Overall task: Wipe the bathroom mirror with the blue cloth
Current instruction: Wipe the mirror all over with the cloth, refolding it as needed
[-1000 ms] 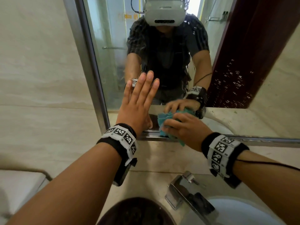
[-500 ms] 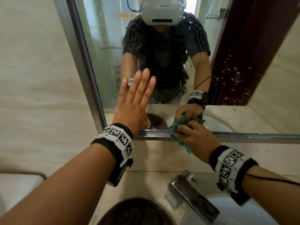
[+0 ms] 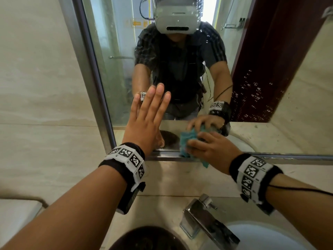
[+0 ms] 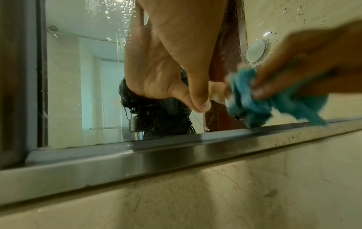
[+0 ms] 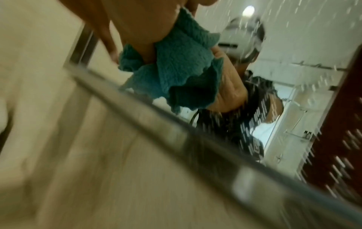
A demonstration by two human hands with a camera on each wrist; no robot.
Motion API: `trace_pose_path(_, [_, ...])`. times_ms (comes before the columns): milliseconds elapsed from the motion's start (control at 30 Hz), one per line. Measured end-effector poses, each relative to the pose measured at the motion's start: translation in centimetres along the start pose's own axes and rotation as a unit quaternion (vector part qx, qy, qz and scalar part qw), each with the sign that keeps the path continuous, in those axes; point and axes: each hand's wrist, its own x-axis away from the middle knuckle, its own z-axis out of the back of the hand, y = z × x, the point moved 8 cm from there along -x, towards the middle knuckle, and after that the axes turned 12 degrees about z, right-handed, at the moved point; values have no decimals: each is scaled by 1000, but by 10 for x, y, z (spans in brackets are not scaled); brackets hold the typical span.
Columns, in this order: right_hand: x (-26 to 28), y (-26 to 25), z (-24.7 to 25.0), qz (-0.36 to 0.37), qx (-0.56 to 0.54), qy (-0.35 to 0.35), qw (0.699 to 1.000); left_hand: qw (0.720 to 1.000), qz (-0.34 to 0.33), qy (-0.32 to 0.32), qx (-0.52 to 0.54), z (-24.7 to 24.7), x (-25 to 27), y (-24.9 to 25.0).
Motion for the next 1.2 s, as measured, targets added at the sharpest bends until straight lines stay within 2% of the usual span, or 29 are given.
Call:
trace_pose_path(67, [-22, 32, 40, -62, 51, 75, 994, 1000, -1, 4, 9, -1, 0, 0])
trace_pose_path(133, [-33, 67, 85, -152, 77, 188, 967, 1000, -4, 4, 12, -1, 0, 0])
trace_pose_path(200, [-32, 79, 97, -211, 77, 262, 939, 1000, -6, 7, 12, -1, 1, 0])
trace_pose_path(233, [-30, 72, 89, -211, 90, 260, 938, 1000, -5, 9, 13, -1, 1, 0])
trace_pose_path(267, [-28, 56, 68, -183, 99, 228, 951, 1000, -5, 11, 13, -1, 1, -1])
trace_pose_path(333, [-17, 13, 15, -86, 60, 111, 988, 1000, -6, 10, 10, -2, 1, -1])
trace_pose_path(400, [-6, -16, -16, -15, 10, 5, 1000, 1000, -6, 4, 8, -2, 1, -1])
trace_pose_path(433, [-6, -14, -16, -9, 5, -9, 1000, 1000, -6, 4, 7, -1, 1, -1])
trace_pose_path(500, [-19, 13, 13, -47, 53, 47, 996, 1000, -4, 4, 10, 0, 1, -1])
trace_pose_path(600, [-28, 74, 85, -181, 83, 217, 956, 1000, -6, 1, 12, 0, 2, -1])
trace_pose_path(667, [-29, 81, 96, -214, 71, 267, 937, 1000, -5, 2, 13, 0, 1, 0])
trace_pose_path(700, [-29, 71, 83, -204, 87, 248, 943, 1000, -4, 1, 13, 0, 1, 0])
trace_pose_path(733, [-29, 56, 59, -178, 84, 200, 960, 1000, -3, 2, 12, -1, 1, 0])
trace_pose_path(833, [-9, -2, -8, -60, -7, 60, 996, 1000, -1, -2, 10, -2, 1, 0])
trace_pose_path(900, [-2, -16, -15, 5, -5, 35, 999, 1000, 3, -7, 5, -2, 1, 0])
trace_pose_path(933, [-4, -8, -8, 2, -8, 40, 999, 1000, 5, -7, 3, -2, 1, 0])
trace_pose_path(1000, [-15, 26, 27, -63, 1, 98, 993, 1000, 6, -6, 6, -1, 1, 0])
trace_pose_path(1067, [-19, 68, 71, -163, 51, 179, 969, 1000, 3, -6, 15, -1, 1, 0])
trace_pose_path(1133, [-16, 89, 92, -230, 40, 261, 937, 1000, 2, -3, 18, -1, 1, -1])
trace_pose_path(1167, [-16, 84, 90, -235, 43, 275, 931, 1000, 2, 0, 19, -1, 1, -2])
trace_pose_path(1200, [-18, 72, 79, -221, 52, 258, 939, 1000, 1, 3, 19, -1, 1, -2])
